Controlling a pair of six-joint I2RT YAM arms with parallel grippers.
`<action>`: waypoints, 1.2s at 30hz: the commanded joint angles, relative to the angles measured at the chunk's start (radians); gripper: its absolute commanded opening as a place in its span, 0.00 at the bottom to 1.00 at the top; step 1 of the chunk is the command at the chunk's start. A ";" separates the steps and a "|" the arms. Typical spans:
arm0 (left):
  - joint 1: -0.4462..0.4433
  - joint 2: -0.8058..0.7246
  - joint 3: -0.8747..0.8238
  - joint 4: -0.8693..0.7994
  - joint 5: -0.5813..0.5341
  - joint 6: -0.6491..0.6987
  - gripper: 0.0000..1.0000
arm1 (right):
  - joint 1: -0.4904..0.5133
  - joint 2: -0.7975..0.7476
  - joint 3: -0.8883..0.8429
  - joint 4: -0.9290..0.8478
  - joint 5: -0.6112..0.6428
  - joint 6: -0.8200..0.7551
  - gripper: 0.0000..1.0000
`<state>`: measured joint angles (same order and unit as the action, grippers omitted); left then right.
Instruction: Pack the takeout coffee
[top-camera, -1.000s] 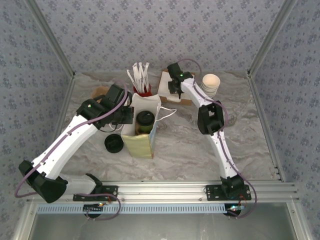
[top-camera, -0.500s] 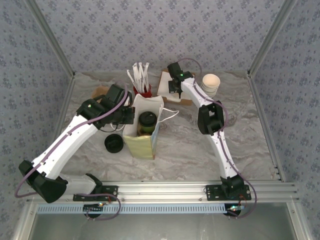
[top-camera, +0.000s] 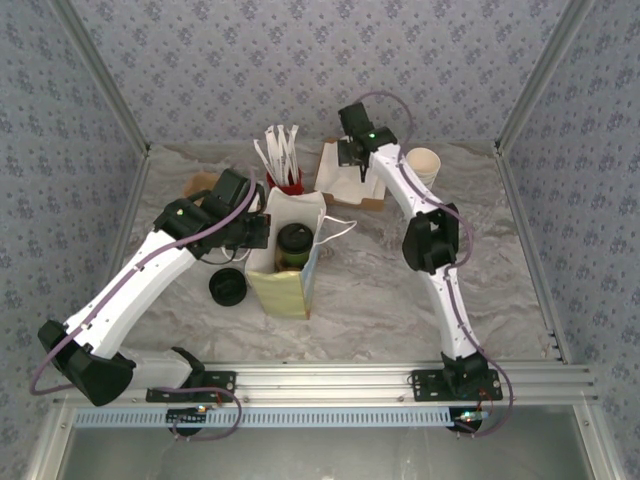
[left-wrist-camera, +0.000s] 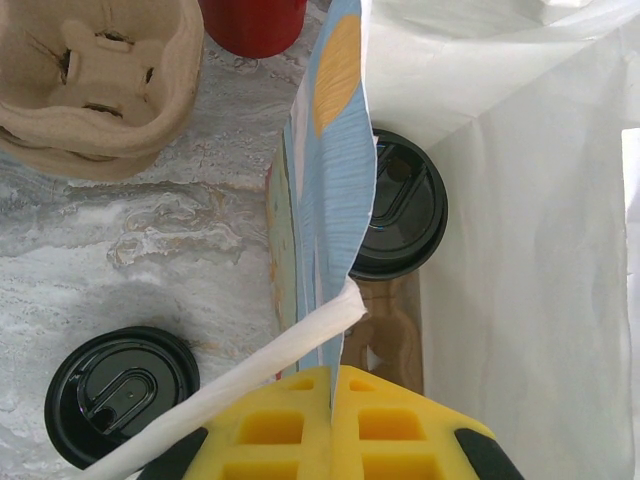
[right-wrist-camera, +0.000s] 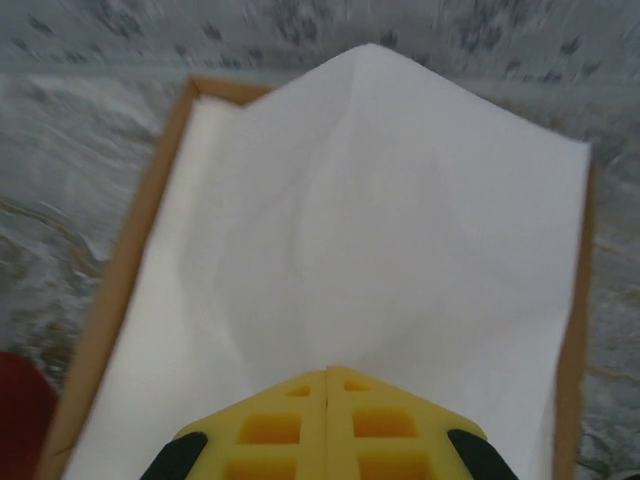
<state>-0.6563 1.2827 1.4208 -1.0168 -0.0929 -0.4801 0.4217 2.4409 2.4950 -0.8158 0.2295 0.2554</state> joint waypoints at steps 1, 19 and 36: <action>0.000 -0.004 -0.008 0.012 0.015 0.009 0.01 | 0.012 -0.099 0.048 -0.030 0.027 -0.035 0.00; 0.000 -0.005 -0.034 0.055 0.028 -0.020 0.01 | 0.064 -0.463 0.077 -0.062 -0.041 -0.101 0.00; 0.001 -0.012 0.083 0.036 0.024 0.007 0.46 | 0.069 -0.738 0.101 -0.039 -0.305 0.021 0.00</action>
<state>-0.6563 1.2831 1.4193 -0.9714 -0.0601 -0.4942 0.4850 1.7470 2.5649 -0.8665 0.0010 0.2291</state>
